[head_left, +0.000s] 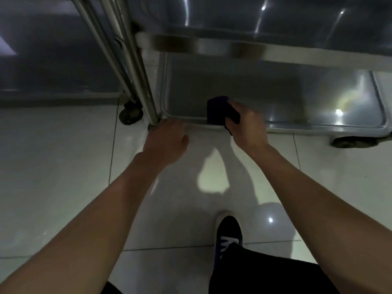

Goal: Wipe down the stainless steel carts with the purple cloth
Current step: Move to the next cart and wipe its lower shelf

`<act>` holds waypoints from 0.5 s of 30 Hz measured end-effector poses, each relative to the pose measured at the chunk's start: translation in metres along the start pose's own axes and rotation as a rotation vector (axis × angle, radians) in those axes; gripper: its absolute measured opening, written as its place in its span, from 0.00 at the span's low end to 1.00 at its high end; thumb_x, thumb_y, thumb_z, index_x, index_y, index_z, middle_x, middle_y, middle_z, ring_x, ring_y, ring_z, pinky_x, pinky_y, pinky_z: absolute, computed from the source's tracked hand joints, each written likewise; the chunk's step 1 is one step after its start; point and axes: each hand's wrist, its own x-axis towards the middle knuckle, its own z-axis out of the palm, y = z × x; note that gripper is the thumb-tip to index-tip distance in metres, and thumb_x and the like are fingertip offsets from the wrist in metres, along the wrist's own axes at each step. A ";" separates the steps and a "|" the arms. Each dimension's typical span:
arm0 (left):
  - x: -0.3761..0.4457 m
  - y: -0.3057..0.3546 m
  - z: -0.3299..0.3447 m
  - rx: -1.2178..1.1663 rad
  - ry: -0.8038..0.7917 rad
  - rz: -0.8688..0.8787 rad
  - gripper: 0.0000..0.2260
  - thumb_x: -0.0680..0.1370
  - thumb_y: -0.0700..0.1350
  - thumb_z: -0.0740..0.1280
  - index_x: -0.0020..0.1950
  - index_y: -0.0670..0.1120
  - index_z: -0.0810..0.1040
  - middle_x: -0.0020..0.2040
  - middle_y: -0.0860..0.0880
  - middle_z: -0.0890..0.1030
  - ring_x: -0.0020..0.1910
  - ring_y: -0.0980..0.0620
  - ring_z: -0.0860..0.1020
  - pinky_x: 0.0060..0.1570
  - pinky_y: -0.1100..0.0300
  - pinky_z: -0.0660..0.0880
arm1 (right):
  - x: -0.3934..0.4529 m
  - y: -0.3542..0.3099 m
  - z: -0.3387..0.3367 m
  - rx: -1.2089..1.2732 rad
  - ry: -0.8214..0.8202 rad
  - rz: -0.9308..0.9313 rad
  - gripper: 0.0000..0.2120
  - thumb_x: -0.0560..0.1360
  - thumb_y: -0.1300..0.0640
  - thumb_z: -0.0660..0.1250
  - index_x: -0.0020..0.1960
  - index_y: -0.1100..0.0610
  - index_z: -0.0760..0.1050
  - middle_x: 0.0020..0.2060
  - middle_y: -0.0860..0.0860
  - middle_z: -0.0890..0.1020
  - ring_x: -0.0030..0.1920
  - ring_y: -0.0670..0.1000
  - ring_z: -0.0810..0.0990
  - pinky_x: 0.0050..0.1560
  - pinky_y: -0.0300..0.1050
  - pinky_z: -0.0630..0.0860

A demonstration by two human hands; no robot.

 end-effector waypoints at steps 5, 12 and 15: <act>0.029 -0.021 0.030 0.079 -0.003 0.012 0.23 0.82 0.48 0.61 0.77 0.47 0.68 0.75 0.44 0.68 0.72 0.42 0.67 0.69 0.44 0.68 | 0.033 0.009 0.040 0.048 0.125 0.000 0.24 0.80 0.57 0.64 0.75 0.53 0.68 0.69 0.54 0.75 0.66 0.58 0.73 0.63 0.54 0.74; 0.041 -0.034 0.048 0.107 0.008 0.007 0.20 0.81 0.47 0.62 0.72 0.44 0.70 0.70 0.44 0.72 0.68 0.43 0.70 0.65 0.44 0.71 | 0.033 0.014 0.094 -0.247 -0.021 -0.055 0.21 0.85 0.48 0.55 0.76 0.51 0.66 0.76 0.53 0.66 0.78 0.57 0.58 0.77 0.58 0.51; 0.044 -0.034 0.050 0.153 0.041 0.009 0.18 0.80 0.47 0.62 0.69 0.43 0.73 0.67 0.44 0.73 0.66 0.44 0.71 0.61 0.46 0.73 | 0.036 0.016 0.105 -0.222 -0.028 -0.058 0.21 0.86 0.48 0.50 0.75 0.50 0.68 0.78 0.52 0.64 0.80 0.57 0.54 0.78 0.59 0.48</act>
